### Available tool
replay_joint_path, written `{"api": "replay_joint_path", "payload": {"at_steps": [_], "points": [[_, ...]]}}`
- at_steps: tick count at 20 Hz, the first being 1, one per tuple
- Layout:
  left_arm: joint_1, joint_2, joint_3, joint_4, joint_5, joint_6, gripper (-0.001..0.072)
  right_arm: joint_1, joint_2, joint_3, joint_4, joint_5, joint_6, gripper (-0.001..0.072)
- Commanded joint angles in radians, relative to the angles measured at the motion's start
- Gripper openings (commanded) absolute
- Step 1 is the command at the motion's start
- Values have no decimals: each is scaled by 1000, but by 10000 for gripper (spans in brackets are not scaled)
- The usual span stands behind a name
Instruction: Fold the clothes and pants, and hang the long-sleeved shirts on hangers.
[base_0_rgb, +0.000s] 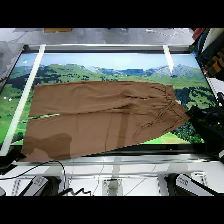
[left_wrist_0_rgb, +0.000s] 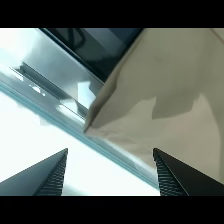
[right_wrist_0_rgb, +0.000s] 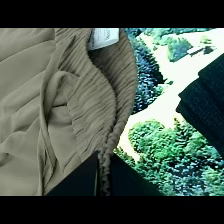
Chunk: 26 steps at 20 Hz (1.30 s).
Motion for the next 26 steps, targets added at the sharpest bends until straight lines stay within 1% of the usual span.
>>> {"api": "replay_joint_path", "payload": {"at_steps": [1,3,5,6,7,11,12,14,15,19,21,22,25,26], "points": [[1,-1,-32,-13,62,23,605,1,1,1,2,0,2,40],[0,-1,-45,-51,87,26,602,1,1,1,2,0,2,40],[0,-1,-45,-117,90,71,530,1,1,1,2,0,2,40],[0,-1,-45,-138,95,76,459,1,1,1,2,0,2,40],[0,-1,-45,-143,100,75,410,1,1,1,2,0,2,40],[0,-1,-58,-140,103,75,400,1,1,1,2,1,2,40],[0,-1,-61,-140,103,75,295,1,1,1,2,3,2,40],[0,0,-63,-144,104,75,62,1,1,1,2,11,2,40],[0,0,-63,-153,109,75,17,1,1,1,2,24,2,40],[1,3,-51,-238,109,102,16,1,14,1,-11,146,2,39],[1,13,-20,-307,108,103,16,0,50,1,-53,196,4,39],[1,22,-2,-356,107,117,16,-1,74,1,-98,214,25,39],[1,46,63,-563,106,190,15,-13,166,1,-327,262,125,39],[1,48,84,-639,105,208,15,-19,196,1,-396,280,144,39]]}}
